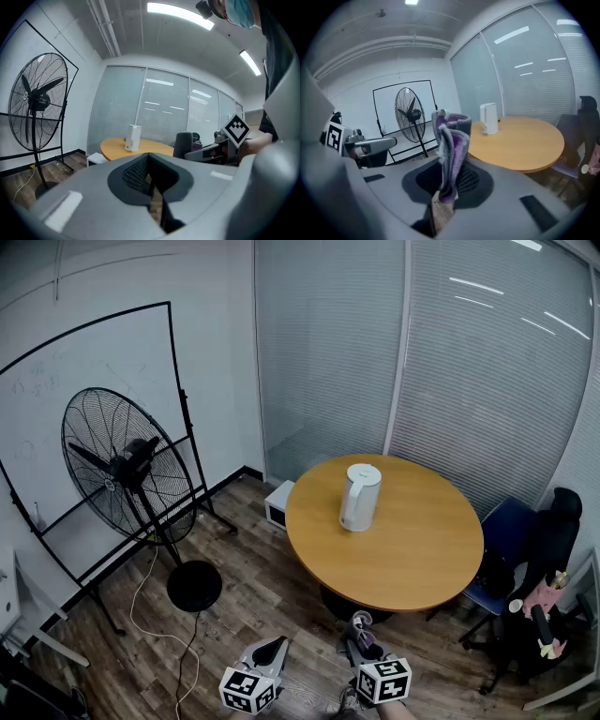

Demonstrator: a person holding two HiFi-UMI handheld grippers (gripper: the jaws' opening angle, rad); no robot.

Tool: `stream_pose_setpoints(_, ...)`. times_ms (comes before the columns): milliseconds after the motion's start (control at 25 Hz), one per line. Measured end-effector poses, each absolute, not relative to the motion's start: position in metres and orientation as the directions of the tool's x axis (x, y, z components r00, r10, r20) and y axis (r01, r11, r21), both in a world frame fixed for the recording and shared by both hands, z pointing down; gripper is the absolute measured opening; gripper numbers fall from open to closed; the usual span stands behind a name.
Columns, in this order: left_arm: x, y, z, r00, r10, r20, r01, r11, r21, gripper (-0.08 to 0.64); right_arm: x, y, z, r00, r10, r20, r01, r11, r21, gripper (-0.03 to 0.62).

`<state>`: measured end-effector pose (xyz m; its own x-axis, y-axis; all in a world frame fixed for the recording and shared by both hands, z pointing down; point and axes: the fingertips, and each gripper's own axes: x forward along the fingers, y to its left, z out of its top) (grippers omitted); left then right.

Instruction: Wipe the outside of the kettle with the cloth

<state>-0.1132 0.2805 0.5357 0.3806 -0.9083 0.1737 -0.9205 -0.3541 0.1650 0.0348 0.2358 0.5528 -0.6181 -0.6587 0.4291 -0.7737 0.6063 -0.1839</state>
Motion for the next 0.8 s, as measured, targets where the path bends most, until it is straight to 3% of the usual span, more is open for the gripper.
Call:
stream_pose_setpoints(400,-0.083,0.213,0.530,0.366,-0.916,0.164,-0.924,-0.338,0.179,0.019,0.055,0.174,0.554,-0.667,-0.614,0.422,-0.736,0.630,-0.247,0.058)
stream_pose_setpoints(520,-0.067,0.189,0.530,0.366,-0.915,0.170,-0.923,-0.334,0.189,0.140,0.064,0.150,0.553,-0.682,-0.597,0.421,-0.720,0.649,-0.247,0.058)
stream_pose_setpoints(800,-0.033,0.140,0.534,0.332,-0.929,0.166,-0.934,-0.298,0.198,0.140,0.092,0.098,0.552,-0.712,-0.563,0.419,-0.686,0.685,-0.245,0.058)
